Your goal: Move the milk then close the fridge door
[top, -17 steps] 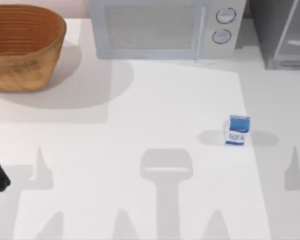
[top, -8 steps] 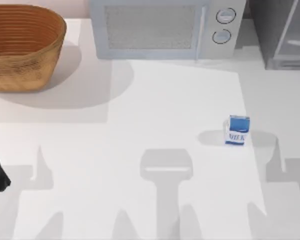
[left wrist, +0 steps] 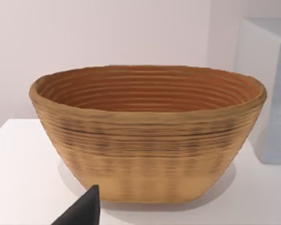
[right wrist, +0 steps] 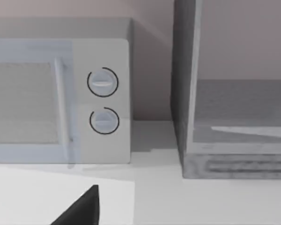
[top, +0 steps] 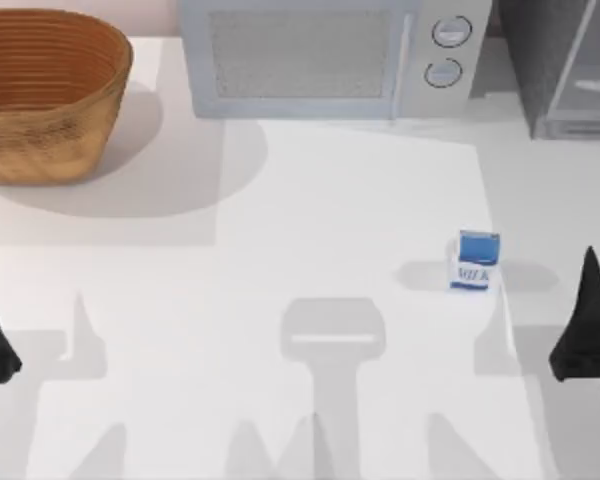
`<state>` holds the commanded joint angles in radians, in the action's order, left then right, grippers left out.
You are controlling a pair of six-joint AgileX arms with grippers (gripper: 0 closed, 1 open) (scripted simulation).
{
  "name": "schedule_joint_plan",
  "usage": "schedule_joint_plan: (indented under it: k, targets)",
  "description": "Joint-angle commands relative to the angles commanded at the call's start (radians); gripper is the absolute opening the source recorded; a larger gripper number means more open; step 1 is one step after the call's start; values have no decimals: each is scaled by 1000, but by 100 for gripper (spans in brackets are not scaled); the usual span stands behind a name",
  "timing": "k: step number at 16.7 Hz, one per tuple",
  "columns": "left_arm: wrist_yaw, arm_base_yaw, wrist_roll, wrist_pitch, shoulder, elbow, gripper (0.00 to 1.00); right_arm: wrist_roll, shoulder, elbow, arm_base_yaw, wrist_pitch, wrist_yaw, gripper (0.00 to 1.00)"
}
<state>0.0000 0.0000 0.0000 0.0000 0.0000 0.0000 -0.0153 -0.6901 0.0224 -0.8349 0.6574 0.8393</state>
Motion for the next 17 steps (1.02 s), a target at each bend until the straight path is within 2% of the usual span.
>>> schedule_joint_plan:
  k: [4, 11, 17]
  targets:
    - [0, 0, 0, 0, 0, 0, 100, -3, -77, 2, -88, 72, 88, 100]
    - [0, 0, 0, 0, 0, 0, 100, -8, -109, 14, -87, 101, 90, 100]
    - [0, 0, 0, 0, 0, 0, 100, -44, -461, 126, -82, 340, 121, 100]
